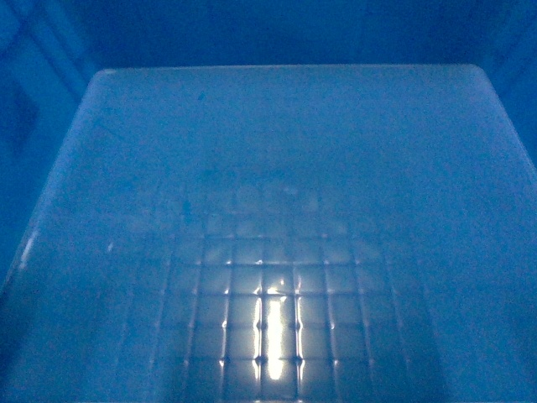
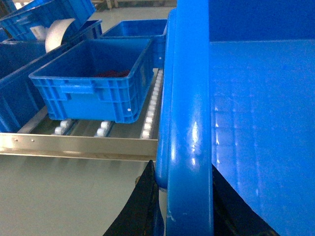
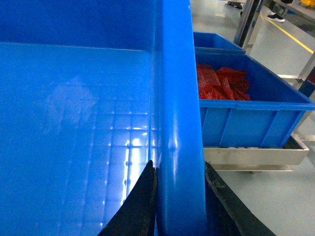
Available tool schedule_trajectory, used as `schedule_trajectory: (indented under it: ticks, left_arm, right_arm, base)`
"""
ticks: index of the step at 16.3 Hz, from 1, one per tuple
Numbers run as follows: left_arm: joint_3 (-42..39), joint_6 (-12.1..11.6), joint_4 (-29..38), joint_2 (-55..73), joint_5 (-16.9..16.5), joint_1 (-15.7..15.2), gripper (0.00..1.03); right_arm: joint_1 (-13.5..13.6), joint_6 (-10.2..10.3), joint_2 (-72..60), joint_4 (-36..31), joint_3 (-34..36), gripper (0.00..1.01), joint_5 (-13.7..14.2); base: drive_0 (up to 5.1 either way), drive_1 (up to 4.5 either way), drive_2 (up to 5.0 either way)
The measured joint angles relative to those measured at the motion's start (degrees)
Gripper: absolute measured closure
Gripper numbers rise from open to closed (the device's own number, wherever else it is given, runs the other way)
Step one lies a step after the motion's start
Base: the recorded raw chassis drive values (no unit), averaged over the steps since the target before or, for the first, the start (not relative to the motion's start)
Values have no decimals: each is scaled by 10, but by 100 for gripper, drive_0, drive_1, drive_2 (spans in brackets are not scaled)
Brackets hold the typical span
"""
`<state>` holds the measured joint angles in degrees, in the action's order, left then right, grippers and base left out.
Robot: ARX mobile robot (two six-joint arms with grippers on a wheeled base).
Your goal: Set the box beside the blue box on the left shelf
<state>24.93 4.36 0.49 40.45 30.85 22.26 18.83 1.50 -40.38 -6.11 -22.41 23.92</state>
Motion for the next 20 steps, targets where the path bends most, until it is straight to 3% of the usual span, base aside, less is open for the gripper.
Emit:
schedule_trajectory:
  ticks: [18, 20]
  left_arm:
    - [0, 0, 0, 0, -1, 0, 86]
    - [0, 0, -2, -1, 0, 0, 86]
  right_arm:
    - [0, 0, 0, 0, 1, 82, 0]
    - [0, 0, 1, 1, 1, 82, 0]
  base:
    - [0, 0, 0]
    - [2, 430, -425]
